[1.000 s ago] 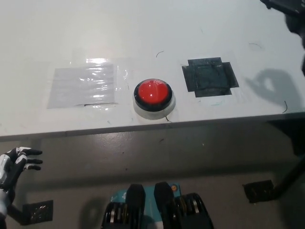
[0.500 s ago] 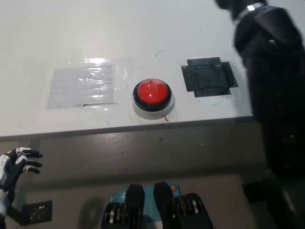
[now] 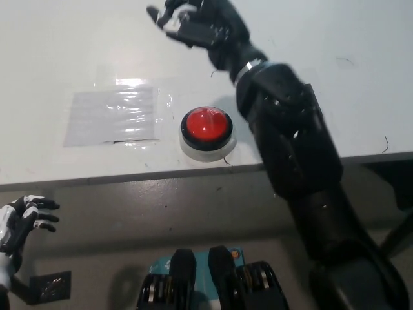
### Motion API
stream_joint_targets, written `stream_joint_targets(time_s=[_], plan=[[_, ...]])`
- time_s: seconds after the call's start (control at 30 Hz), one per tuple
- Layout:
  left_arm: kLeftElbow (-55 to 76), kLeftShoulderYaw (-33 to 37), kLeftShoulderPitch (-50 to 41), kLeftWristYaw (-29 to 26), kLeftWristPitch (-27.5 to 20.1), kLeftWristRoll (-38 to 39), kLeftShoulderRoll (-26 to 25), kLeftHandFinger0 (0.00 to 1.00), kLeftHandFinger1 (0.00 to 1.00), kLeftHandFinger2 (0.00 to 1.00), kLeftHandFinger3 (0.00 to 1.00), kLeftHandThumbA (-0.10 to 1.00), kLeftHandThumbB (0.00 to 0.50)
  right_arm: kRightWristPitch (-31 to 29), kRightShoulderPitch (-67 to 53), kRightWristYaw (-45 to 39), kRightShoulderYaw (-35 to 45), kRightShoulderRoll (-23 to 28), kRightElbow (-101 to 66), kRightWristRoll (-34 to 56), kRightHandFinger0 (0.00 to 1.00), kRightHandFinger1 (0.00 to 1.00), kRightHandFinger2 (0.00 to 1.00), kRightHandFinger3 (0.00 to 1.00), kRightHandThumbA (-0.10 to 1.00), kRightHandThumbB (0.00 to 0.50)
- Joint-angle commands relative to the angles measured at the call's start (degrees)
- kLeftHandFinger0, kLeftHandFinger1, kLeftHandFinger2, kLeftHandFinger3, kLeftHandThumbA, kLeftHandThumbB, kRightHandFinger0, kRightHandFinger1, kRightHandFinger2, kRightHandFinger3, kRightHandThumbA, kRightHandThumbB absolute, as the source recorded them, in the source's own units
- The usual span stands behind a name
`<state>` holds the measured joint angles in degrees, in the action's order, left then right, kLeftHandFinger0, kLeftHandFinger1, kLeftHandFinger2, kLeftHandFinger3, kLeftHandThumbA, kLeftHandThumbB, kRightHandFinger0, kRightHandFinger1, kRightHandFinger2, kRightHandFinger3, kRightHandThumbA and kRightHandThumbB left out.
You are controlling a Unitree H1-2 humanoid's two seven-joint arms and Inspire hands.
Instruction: The robot uses its right hand to make a fist and press the red button kept in the middle of the desk
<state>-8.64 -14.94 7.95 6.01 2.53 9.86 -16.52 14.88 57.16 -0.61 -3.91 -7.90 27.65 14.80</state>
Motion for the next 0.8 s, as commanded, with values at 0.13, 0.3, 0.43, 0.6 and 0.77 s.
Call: stream_joint_targets(time_s=[0.13, 0.3, 0.43, 0.6, 0.77], plan=[[0.8, 0.3, 1.8, -0.1, -1.4, -0.5, -1.4, 0.46, 0.46, 0.52, 0.48, 0.60, 0.045, -9.1, -1.9, -2.5, 0.0, -0.7, 5.8, -2.8, 0.00, 0.00, 0.24, 0.26, 0.60, 0.063], [1.1, 0.4, 1.8, -0.1, -1.1, -0.6, -1.5, 0.41, 0.42, 0.48, 0.46, 0.58, 0.031, -10.7, -5.0, -3.4, 0.8, -0.3, 8.1, -2.7, 0.00, 0.00, 0.20, 0.23, 0.57, 0.086], [0.4, 0.9, 3.0, -0.2, -0.9, -1.4, -2.2, 0.38, 0.40, 0.46, 0.45, 0.62, 0.056, -11.0, -6.1, -3.9, 1.6, -0.3, 9.0, -2.0, 0.00, 0.00, 0.21, 0.26, 0.56, 0.078], [0.5, 0.4, 3.2, 0.3, -0.6, -0.1, -2.1, 0.39, 0.41, 0.47, 0.45, 0.59, 0.055, -12.4, -9.1, -5.5, 1.2, -0.3, 9.8, -2.5, 0.00, 0.00, 0.25, 0.30, 0.57, 0.067], [-0.3, 0.4, 4.1, 1.0, -1.9, 0.0, -2.6, 0.39, 0.41, 0.47, 0.46, 0.59, 0.046, -10.9, -11.3, -4.7, 1.3, -0.9, 10.1, -2.9, 0.00, 0.00, 0.27, 0.32, 0.57, 0.039]])
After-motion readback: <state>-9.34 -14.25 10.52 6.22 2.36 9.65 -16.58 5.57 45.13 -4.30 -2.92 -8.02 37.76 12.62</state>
